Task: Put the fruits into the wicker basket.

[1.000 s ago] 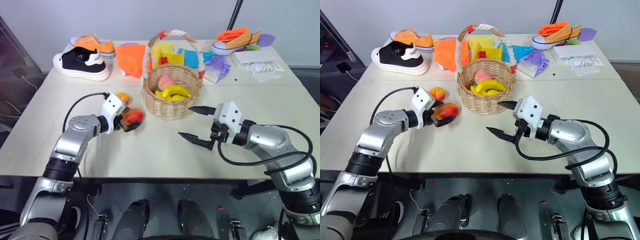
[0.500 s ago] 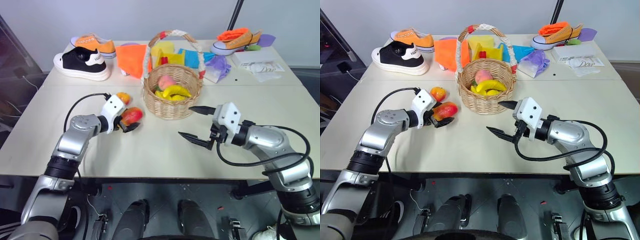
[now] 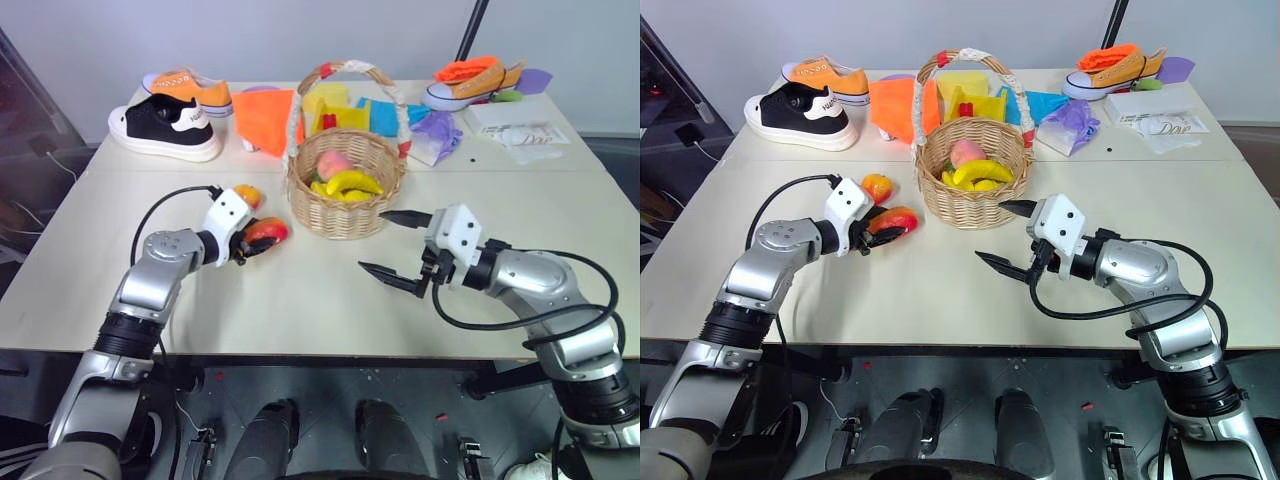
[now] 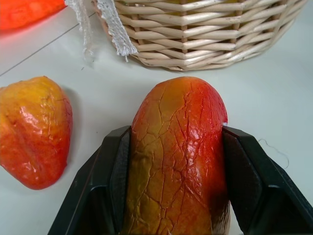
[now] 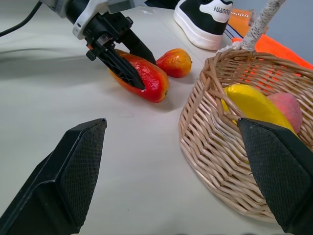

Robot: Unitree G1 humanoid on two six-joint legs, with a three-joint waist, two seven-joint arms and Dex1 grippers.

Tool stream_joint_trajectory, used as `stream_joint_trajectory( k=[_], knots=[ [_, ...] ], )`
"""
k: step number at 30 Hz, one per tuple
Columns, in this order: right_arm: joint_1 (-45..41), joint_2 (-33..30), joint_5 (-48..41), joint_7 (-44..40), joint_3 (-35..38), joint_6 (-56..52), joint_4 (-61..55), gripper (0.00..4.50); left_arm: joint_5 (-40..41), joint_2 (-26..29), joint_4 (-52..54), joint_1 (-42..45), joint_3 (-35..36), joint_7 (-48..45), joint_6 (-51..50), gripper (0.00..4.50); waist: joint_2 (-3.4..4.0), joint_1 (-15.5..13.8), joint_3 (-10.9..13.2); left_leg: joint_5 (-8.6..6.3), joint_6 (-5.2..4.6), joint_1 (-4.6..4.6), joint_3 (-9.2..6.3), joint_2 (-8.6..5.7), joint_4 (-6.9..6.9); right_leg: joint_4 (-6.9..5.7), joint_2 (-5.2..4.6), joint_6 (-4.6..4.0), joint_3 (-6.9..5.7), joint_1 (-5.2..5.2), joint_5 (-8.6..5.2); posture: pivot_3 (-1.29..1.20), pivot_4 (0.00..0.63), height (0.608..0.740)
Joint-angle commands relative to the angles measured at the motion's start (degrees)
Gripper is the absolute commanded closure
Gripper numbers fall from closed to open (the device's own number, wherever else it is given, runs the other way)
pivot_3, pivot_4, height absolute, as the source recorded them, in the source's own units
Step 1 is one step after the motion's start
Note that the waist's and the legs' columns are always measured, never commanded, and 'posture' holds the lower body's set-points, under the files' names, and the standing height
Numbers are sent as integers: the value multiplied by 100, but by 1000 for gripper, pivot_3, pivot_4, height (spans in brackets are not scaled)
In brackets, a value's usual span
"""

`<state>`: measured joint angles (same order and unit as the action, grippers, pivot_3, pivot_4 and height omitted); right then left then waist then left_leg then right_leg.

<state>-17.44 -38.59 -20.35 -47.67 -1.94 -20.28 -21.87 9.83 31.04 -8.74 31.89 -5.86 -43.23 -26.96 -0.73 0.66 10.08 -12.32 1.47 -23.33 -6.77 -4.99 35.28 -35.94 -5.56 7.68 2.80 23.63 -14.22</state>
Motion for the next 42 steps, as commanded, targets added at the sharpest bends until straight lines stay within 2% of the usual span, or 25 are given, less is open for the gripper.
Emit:
stream_joint_trajectory(
  k=[1,4,7,11,13,18,22,25,26,27,30,33,37,40,42],
  knots=[
    [-138,76,-36,53,200,182,12,0,655,-253,643,262,584,193,-565,2254,0,0,0,0,0,0,0,0,0,0,0,0,0,0,0,0,150,740],
    [-301,311,-192,332,514,273,192,0,1199,-704,1066,735,997,578,-1090,2254,-15,-21,9,0,0,-4,-8,0,10,-4,0,0,-6,-1,0,0,150,740],
    [-520,557,-143,665,755,418,433,0,1172,-1182,999,1329,1005,1117,-1205,2254,-18,-27,10,0,0,-9,-16,-4,29,-8,0,2,-12,-7,1,0,150,740],
    [-745,689,114,981,842,661,732,0,978,-2017,-58,2238,935,1673,-661,2254,-17,-41,9,-1,0,-4,-15,-7,32,-6,0,4,-14,-16,2,0,150,740],
    [-802,716,186,1024,796,770,737,0,779,-2273,-687,2561,769,1658,-208,2254,-18,-24,9,0,0,-3,-9,-8,33,-7,0,5,-14,-16,2,0,150,740],
    [-765,647,136,1117,904,669,555,0,393,-2323,-1414,2826,508,1577,371,2254,-17,41,10,0,-1,-3,7,-10,25,-11,10,6,-6,-3,2,0,150,740],
    [-625,589,156,1150,955,655,486,0,425,-2444,-1870,2900,608,1546,645,2254,-17,1,11,0,-1,-4,5,-8,27,-11,8,6,-5,-4,2,0,150,740],
    [-599,620,184,1185,870,640,422,0,350,-2514,-1813,2890,565,1653,782,837,-18,-6,11,0,-1,-6,5,-8,32,-11,4,6,-5,-6,2,0,150,740],
    [-605,628,174,1188,855,627,410,0,355,-2516,-1701,2841,514,1565,795,321,-18,-7,11,0,-1,-7,5,-8,32,-11,3,7,-5,-6,2,0,150,740],
    [-614,634,150,1175,846,614,414,0,419,-2495,-1520,2776,487,1456,650,60,-18,-5,11,0,-1,-7,5,-8,32,-11,3,7,-5,-7,2,0,150,740],
    [-624,636,125,1135,842,612,454,0,476,-2307,-1067,2542,421,1141,507,60,-18,2,11,0,-1,-7,5,-7,31,-12,4,8,-6,-6,2,0,150,740],
    [-603,654,79,1091,834,601,469,0,643,-2280,-617,2300,784,1559,148,60,-17,34,11,0,-1,-3,3,-6,29,-14,6,7,-2,-6,2,0,150,740],
    [-606,700,-57,990,790,554,442,0,957,-1723,1187,1467,919,1553,-838,60,-16,61,11,0,-1,-3,1,2,23,-18,9,7,6,4,2,0,150,740],
    [-559,633,-194,730,719,486,449,0,867,-1021,1890,684,1133,1573,-1153,60,-14,41,10,0,-1,-2,1,2,23,-20,11,7,6,3,2,0,150,740],
    [-471,546,-320,505,661,402,339,0,932,-765,2104,333,1357,1639,-1289,60,-14,19,10,0,-1,0,1,1,23,-19,9,7,7,-1,2,0,150,740]
  ],
)
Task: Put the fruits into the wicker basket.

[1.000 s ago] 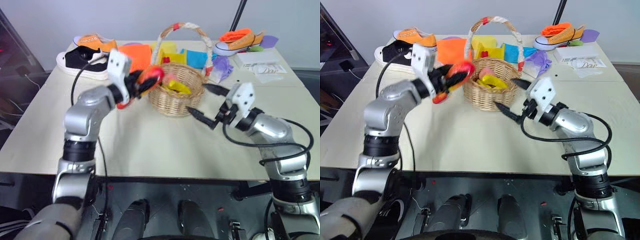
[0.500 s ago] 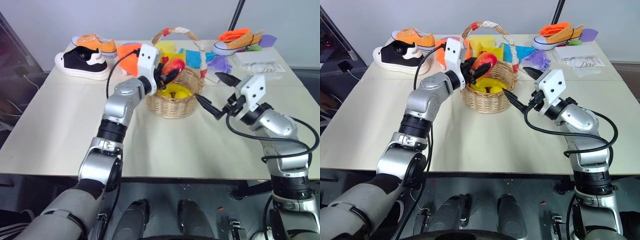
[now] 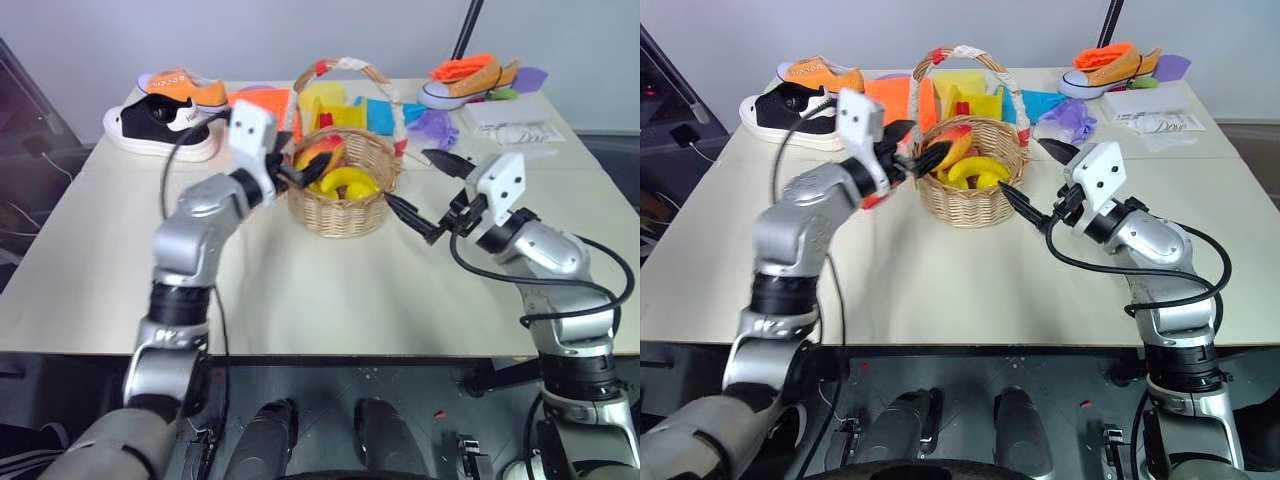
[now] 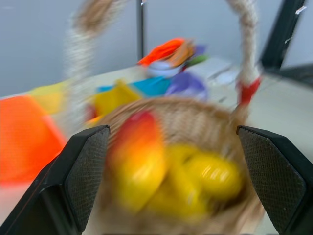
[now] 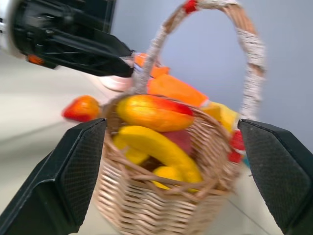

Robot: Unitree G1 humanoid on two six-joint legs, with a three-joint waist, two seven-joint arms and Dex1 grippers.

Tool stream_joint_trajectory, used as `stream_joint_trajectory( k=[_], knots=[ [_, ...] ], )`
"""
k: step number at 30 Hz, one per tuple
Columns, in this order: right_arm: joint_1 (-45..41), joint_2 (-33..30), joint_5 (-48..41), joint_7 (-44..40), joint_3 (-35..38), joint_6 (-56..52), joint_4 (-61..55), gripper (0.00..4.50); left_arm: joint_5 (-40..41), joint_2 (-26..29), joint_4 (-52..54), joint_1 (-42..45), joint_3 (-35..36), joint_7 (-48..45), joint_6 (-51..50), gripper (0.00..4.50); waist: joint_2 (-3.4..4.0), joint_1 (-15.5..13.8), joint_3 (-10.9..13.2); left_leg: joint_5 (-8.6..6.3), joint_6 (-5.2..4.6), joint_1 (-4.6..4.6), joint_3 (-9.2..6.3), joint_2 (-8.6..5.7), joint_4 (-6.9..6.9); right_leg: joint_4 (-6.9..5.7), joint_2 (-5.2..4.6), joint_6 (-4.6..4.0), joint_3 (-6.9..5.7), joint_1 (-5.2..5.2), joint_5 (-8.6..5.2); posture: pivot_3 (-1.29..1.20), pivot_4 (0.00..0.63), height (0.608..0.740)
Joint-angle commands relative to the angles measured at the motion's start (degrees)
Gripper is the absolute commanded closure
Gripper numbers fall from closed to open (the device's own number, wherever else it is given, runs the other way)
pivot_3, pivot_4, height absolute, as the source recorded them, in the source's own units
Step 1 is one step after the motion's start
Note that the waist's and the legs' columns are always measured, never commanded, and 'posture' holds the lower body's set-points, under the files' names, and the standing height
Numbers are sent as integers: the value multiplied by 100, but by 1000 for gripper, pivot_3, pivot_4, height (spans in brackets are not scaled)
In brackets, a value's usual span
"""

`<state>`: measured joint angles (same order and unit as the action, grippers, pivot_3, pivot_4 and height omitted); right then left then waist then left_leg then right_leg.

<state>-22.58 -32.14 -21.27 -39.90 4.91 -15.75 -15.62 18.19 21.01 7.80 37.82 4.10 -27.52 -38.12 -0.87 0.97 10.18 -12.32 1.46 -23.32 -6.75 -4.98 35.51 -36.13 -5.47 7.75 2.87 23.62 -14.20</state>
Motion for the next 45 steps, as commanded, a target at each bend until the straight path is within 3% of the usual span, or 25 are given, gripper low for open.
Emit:
stream_joint_trajectory(
  k=[1,7,11,21,35,45],
  knots=[
    [110,-146,-294,-405,-65,-81,-385,0,109,364,529,-455,513,115,-238,60,0,-25,0,0,0,0,0,0,0,1,0,0,-1,0,0,0,150,740],
    [521,-359,-422,-864,-266,-243,-777,0,160,692,527,-1171,1238,518,-547,60,-1,-56,0,-1,-1,-1,-8,-4,6,6,-6,-1,-8,-9,0,0,150,740],
    [801,-681,-282,-1172,-547,-284,-919,0,293,596,105,-1453,1649,761,-778,60,-1,-31,0,-3,-2,2,-8,-3,4,8,-6,-1,-10,-11,-1,0,150,740],
    [526,-505,-226,-938,-562,-301,-798,0,199,683,-140,-1068,1045,470,-374,60,-6,-56,0,-3,-1,1,-9,-4,9,7,-9,-2,-12,-14,-1,0,150,740],
    [304,-200,38,-703,-738,-219,-650,0,-859,417,-4569,1599,-53,-55,1318,60,-8,-40,1,-3,-2,-4,-6,-8,9,9,-8,1,-17,-10,0,0,150,740],
    [408,-197,58,-558,-626,-230,-733,0,-1322,281,-6342,2172,-257,-294,2204,60,-9,-26,1,-2,-3,-5,-3,-9,8,4,-6,2,-15,-4,0,0,150,740]
  ],
)
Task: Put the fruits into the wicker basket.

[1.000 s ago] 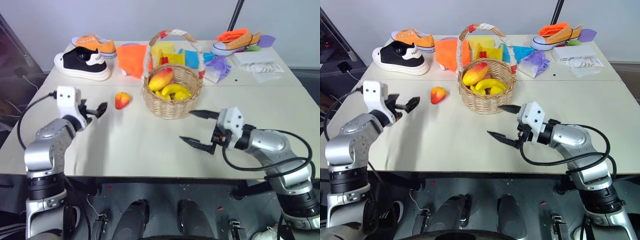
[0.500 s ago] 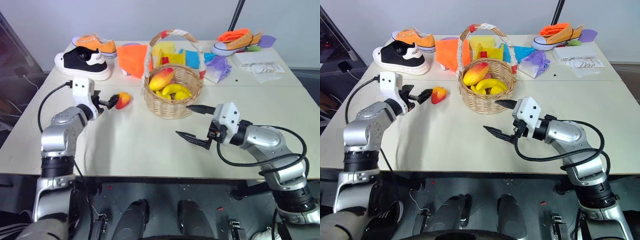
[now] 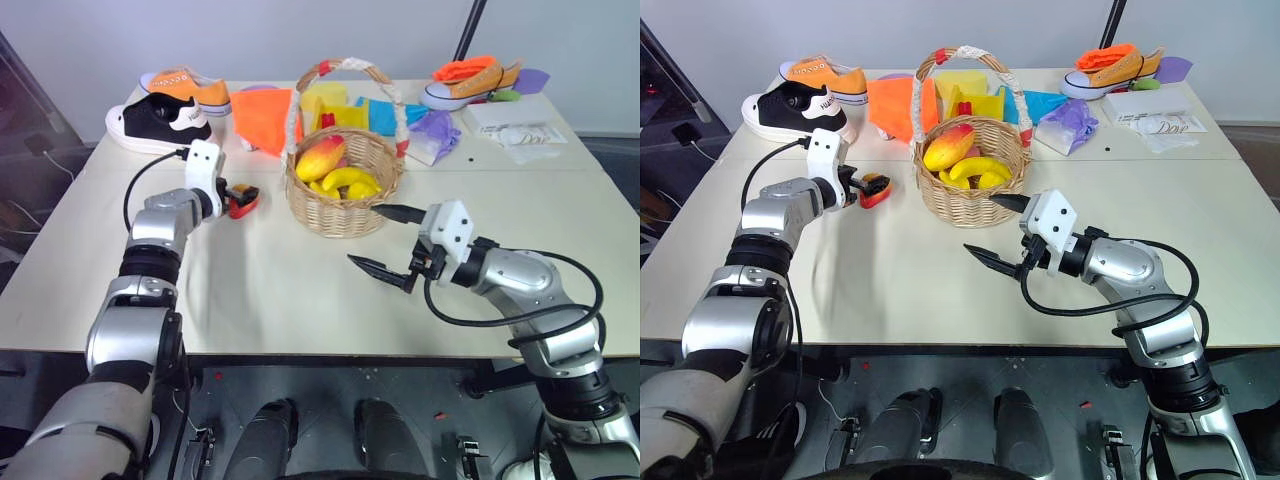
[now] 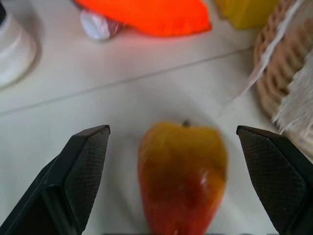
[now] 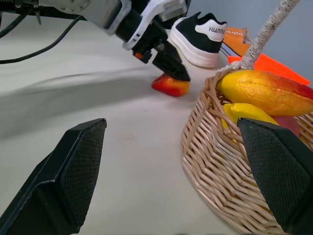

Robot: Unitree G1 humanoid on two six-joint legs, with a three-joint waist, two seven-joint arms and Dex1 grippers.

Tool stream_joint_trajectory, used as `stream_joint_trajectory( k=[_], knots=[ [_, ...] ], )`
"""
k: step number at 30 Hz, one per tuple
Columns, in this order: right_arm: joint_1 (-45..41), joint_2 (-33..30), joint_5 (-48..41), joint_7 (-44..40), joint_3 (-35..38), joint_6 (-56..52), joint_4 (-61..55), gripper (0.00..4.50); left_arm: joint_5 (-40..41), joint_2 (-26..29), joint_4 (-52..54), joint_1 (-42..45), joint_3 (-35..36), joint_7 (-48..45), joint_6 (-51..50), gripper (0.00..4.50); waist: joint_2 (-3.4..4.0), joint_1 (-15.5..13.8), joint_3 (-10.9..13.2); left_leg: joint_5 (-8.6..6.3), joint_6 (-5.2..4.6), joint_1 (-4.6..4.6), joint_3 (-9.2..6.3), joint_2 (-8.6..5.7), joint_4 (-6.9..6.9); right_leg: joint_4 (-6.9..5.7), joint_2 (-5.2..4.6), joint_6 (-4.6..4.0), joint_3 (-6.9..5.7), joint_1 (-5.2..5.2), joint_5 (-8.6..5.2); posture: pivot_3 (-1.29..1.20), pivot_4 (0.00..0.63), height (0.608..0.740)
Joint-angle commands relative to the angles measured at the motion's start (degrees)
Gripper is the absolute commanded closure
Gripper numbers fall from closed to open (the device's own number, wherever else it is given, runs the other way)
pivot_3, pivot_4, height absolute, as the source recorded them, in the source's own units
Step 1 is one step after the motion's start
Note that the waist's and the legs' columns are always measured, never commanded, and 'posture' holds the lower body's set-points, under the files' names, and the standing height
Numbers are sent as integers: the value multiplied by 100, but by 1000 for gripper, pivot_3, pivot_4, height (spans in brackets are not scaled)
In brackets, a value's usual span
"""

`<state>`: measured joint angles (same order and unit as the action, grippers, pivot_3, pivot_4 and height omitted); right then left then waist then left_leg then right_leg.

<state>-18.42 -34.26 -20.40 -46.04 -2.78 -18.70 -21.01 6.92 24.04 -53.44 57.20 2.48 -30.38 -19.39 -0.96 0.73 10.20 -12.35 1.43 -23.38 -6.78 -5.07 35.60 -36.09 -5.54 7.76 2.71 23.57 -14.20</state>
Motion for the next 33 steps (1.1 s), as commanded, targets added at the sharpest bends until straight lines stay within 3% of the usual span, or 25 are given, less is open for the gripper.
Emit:
stream_joint_trajectory(
  k=[1,5,8,11,12,18,21,24,26,30,33],
  knots=[
    [0,1,-11,54,133,80,-194,0,-277,-32,-325,265,-142,33,408,60,-1,-10,1,0,0,0,0,0,1,0,-1,0,0,0,0,0,150,740],
    [-9,-20,0,80,160,101,-177,0,-348,-115,-630,364,-87,171,672,60,-4,-11,2,0,0,-1,2,-1,2,0,-1,1,-2,-2,0,0,150,740],
    [-16,-23,-1,92,158,103,-183,0,-397,-143,-731,383,-72,221,732,877,-4,-8,2,0,0,-1,2,-1,2,0,-1,1,-2,-1,1,0,150,740],
    [-22,-50,3,89,160,89,-172,0,-483,-162,-703,337,-138,222,730,2225,-4,7,2,0,0,-1,2,-1,2,-1,0,2,-1,0,1,0,150,740],
    [-34,-58,1,84,168,95,-154,0,-458,-180,-667,329,-140,128,694,2374,-4,6,2,0,0,-1,2,-1,2,-2,0,2,-1,0,1,0,150,740],
    [-29,-92,-5,69,199,137,-122,0,-387,-73,167,194,-98,-11,594,2374,-5,2,3,0,0,-2,2,0,3,-2,1,2,-2,0,1,0,150,740],
    [-5,-94,-61,81,266,123,-143,0,-44,-1,1324,-103,68,-286,96,2374,-5,3,3,0,0,-2,0,1,3,-2,0,2,-1,0,1,0,150,740],
    [-153,211,-76,510,696,443,171,0,431,168,3403,-617,420,-96,-1249,2374,-4,42,3,0,0,-2,-5,4,2,-4,0,2,5,4,1,0,150,740],
    [-311,514,-251,901,1016,439,381,0,679,144,4178,-757,534,4,-1819,2374,-4,27,3,0,0,-1,-7,6,0,-8,1,2,7,6,1,0,150,740],
    [-483,512,85,1101,1087,583,787,0,1311,-357,5351,-762,313,-133,-2462,2374,-2,-33,1,1,2,-1,-12,2,9,-11,0,1,4,1,1,0,150,740],
    [-534,588,-5,1129,1011,482,721,0,1675,-1039,5422,-621,207,-102,-2592,2374,-2,-94,1,1,1,-1,-11,-1,12,-1,-2,1,2,-9,2,0,150,740]
  ],
)
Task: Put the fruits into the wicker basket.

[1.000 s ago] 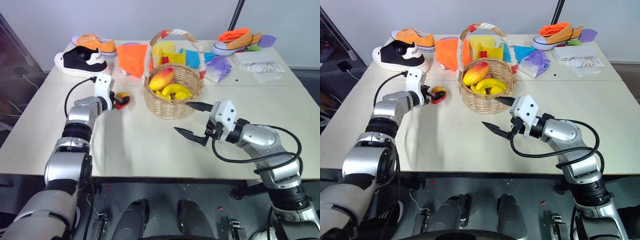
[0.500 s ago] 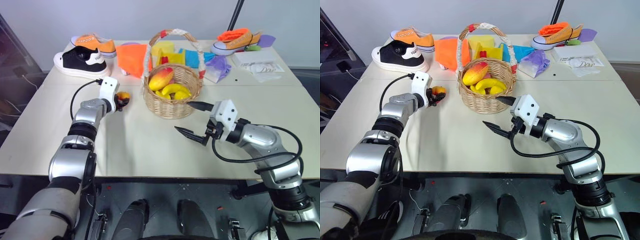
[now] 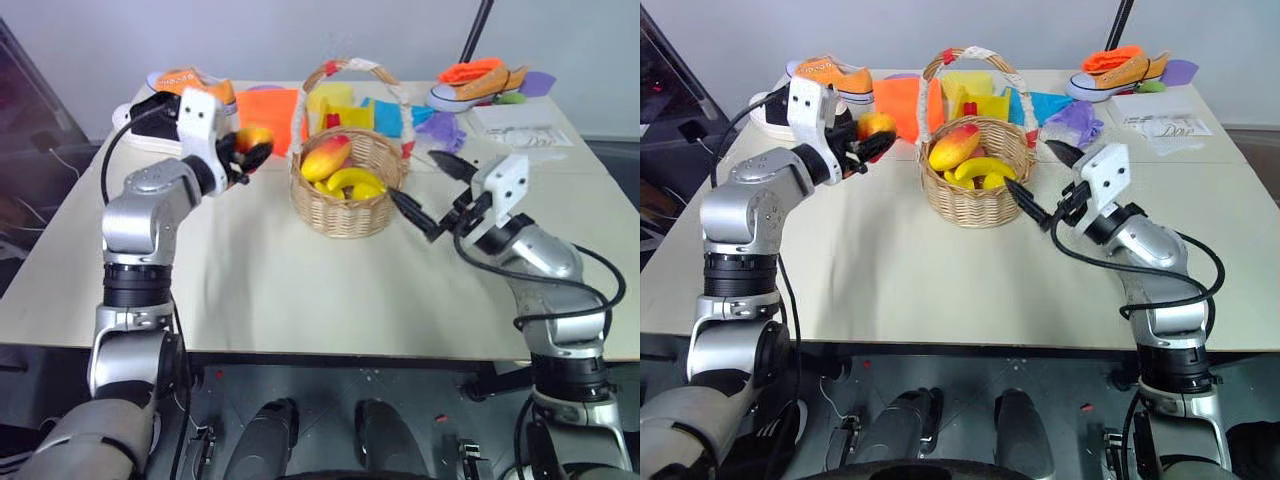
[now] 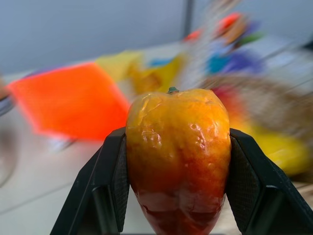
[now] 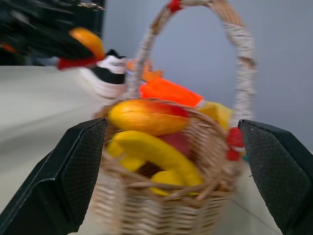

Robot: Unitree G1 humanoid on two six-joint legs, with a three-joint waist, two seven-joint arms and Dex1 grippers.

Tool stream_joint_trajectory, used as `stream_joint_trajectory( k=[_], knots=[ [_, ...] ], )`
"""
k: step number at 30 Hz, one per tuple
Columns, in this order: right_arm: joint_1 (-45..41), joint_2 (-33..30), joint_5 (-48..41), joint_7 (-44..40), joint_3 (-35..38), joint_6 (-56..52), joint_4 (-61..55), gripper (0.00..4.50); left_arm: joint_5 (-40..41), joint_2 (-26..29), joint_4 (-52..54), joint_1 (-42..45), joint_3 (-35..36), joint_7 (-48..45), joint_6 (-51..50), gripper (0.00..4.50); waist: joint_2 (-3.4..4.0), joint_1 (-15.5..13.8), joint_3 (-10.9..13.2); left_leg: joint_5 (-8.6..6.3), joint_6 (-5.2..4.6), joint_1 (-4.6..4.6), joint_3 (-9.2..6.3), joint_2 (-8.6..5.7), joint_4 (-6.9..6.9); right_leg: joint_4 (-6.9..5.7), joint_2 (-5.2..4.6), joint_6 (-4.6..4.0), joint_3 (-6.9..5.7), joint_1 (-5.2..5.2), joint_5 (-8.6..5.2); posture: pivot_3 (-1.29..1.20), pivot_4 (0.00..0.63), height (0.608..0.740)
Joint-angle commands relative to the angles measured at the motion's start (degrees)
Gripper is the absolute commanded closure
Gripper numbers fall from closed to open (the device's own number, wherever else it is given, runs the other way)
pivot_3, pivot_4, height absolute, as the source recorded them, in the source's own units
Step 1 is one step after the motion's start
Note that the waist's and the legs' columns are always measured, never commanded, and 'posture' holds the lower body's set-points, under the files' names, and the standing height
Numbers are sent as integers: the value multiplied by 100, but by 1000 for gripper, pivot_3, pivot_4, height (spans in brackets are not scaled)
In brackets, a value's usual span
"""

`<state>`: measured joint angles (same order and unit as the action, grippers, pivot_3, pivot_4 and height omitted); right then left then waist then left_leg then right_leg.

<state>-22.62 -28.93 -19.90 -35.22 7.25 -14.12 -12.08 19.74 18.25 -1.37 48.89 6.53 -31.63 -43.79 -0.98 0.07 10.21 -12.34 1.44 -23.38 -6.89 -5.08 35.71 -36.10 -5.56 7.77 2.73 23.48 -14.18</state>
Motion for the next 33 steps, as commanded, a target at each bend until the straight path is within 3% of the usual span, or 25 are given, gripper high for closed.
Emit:
stream_joint_trajectory(
  k=[1,5,10,15,21,29,33],
  knots=[
    [-95,61,-21,62,-25,32,-201,0,168,-589,-8,297,-356,133,85,2374,0,-36,0,0,0,0,1,0,2,0,0,0,1,0,0,0,150,740],
    [44,99,55,152,-78,40,-334,0,-328,-946,-1029,667,-676,496,743,2374,0,28,0,0,0,3,15,0,3,-3,5,1,3,3,0,0,150,740],
    [259,116,27,347,-58,-144,-691,0,-460,-1453,-2007,1060,-571,995,1315,2374,0,62,0,0,0,3,14,1,-6,-3,6,1,4,7,0,0,150,740],
    [371,70,21,454,2,-260,-887,0,-482,-1607,-2141,1117,-678,897,1570,70,0,61,1,0,0,2,16,1,-4,-2,5,2,4,6,0,0,150,740],
    [330,95,-19,461,-44,-281,-861,0,-228,-1551,-1315,815,-693,499,1503,28,0,74,1,0,-1,2,17,2,-5,-2,5,2,5,7,0,0,150,740],
    [0,193,-21,423,-73,-188,-358,0,156,-386,1105,-878,-579,-89,946,28,6,106,-2,0,0,10,15,8,-14,-5,9,1,13,8,0,0,150,740],
    [-290,353,34,594,-84,-198,-34,0,475,587,1906,-2080,195,-429,930,28,8,119,-1,0,0,10,16,11,-14,-5,9,-2,16,10,0,0,150,740]
  ],
)
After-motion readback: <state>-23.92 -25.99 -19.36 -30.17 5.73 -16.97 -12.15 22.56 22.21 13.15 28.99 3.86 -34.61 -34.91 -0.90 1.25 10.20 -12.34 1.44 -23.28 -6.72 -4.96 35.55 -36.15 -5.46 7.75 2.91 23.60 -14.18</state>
